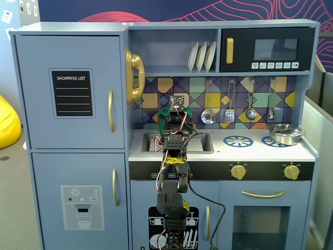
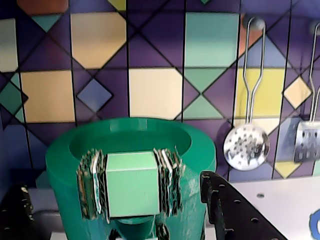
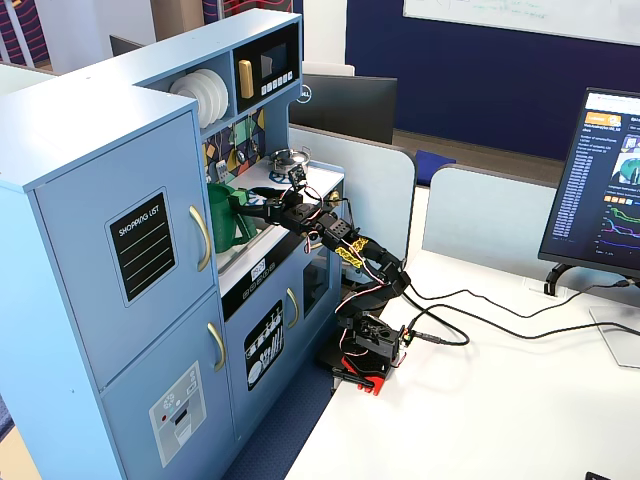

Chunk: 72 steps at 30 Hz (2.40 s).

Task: Take off the lid from the green recipient and place it on the counter

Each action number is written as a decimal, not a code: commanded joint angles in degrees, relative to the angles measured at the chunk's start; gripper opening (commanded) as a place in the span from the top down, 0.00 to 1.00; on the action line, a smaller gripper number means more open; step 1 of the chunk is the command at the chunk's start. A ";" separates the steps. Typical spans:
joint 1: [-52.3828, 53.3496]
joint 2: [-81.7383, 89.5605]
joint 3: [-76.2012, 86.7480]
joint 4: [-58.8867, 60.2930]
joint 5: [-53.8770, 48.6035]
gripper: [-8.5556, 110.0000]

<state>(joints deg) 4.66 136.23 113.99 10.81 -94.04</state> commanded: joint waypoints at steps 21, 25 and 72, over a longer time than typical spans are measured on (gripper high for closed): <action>0.79 -5.19 -6.86 0.79 -0.88 0.65; 0.79 -6.15 -7.91 0.62 -1.14 0.66; 26.63 -9.76 -4.48 -20.04 -3.34 0.93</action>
<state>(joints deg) 25.75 125.68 106.96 -2.20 -96.77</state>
